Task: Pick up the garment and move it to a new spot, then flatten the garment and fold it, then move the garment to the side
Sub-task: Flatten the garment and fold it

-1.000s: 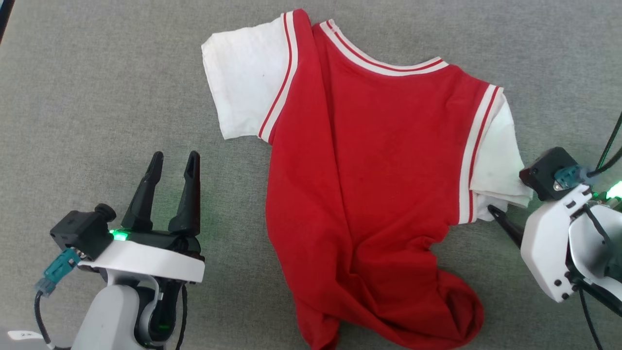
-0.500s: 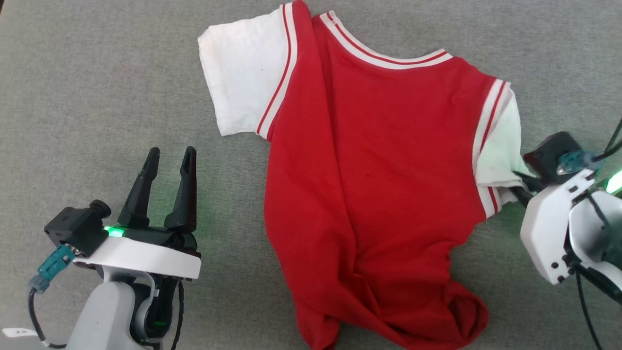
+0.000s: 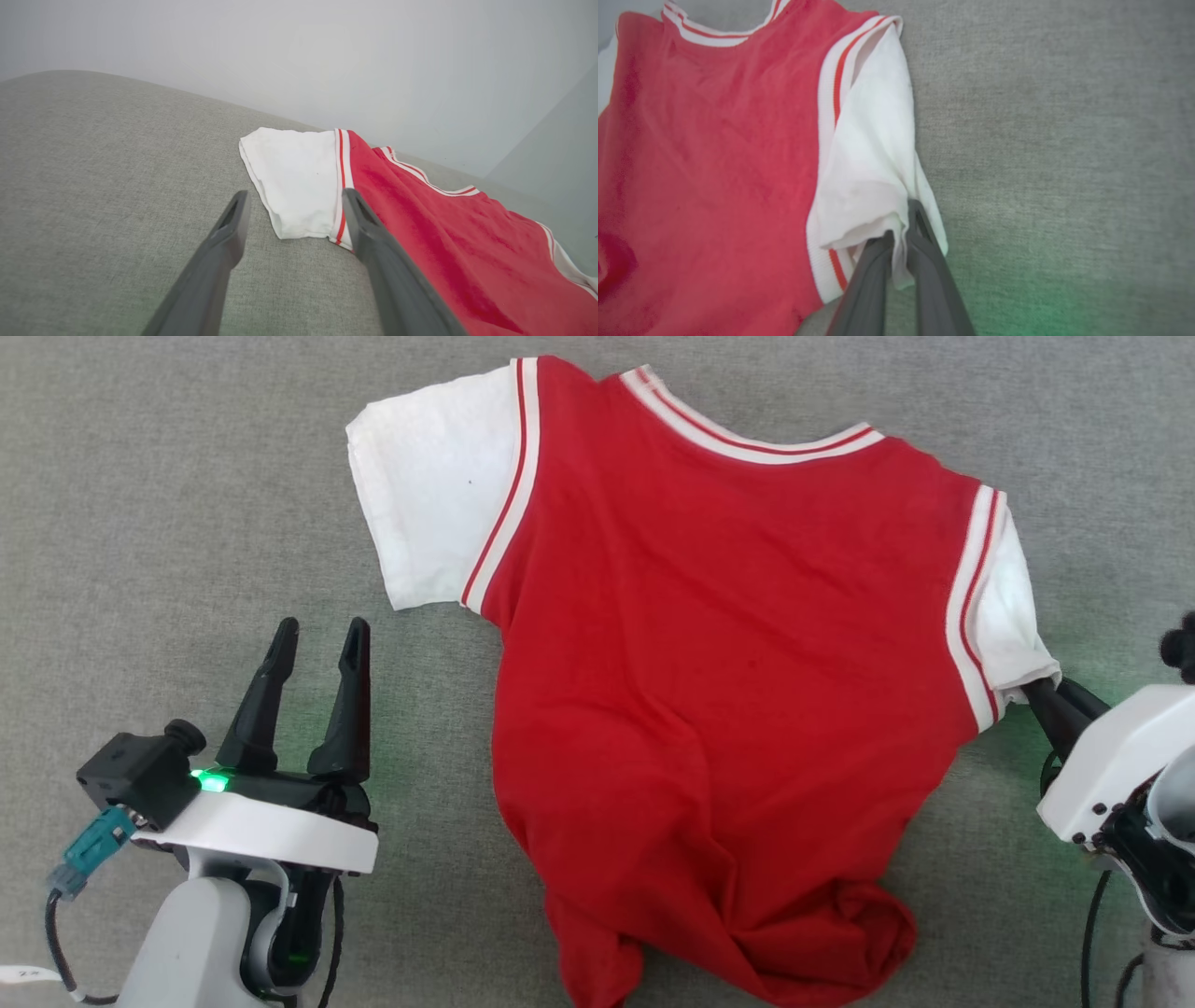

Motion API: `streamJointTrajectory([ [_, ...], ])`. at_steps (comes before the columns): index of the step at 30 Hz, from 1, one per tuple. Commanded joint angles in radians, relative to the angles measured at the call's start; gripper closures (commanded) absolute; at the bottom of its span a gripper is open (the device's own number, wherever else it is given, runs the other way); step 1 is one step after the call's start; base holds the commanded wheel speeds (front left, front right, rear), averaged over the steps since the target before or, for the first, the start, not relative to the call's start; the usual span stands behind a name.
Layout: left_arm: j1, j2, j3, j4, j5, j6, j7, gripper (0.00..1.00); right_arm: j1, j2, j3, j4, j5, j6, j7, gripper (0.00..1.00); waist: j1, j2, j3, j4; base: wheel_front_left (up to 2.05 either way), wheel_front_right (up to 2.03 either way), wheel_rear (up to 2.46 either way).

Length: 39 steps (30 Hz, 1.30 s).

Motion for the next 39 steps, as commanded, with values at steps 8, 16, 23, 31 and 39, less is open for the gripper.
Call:
streamJointTrajectory([
  [8,0.008,0.019,0.008,-0.009,0.006,0.001,-0.005,0.00,-0.024,0.070,-0.035,0.034,-0.034,-0.001,-0.051,0.53,0.0000,0.0000,-0.005,-0.021,0.00,0.00,0.00],
  [16,0.020,0.018,0.004,-0.012,0.006,0.001,-0.005,0.00,0.010,-0.236,0.240,-0.098,-0.138,-0.001,-0.020,0.00,0.0000,0.0000,-0.016,-0.046,0.00,0.00,0.00],
  [23,0.012,0.008,-0.020,-0.017,0.003,0.001,-0.005,0.00,-0.043,-0.475,0.400,-0.205,-0.129,-0.001,0.097,0.00,0.0000,0.0000,-0.012,-0.046,0.00,0.00,0.00],
  [31,-0.009,0.002,-0.040,-0.012,-0.015,0.001,-0.005,0.00,-0.152,-0.569,0.503,-0.196,-0.106,-0.001,0.165,0.00,0.0000,0.0000,0.016,-0.013,0.00,0.00,0.00],
  [39,-0.008,-0.004,-0.044,-0.005,-0.023,0.001,-0.005,0.00,-0.189,-0.567,0.529,-0.168,-0.098,-0.001,0.164,0.35,0.0000,0.0000,0.022,0.001,0.00,0.00,0.00],
])
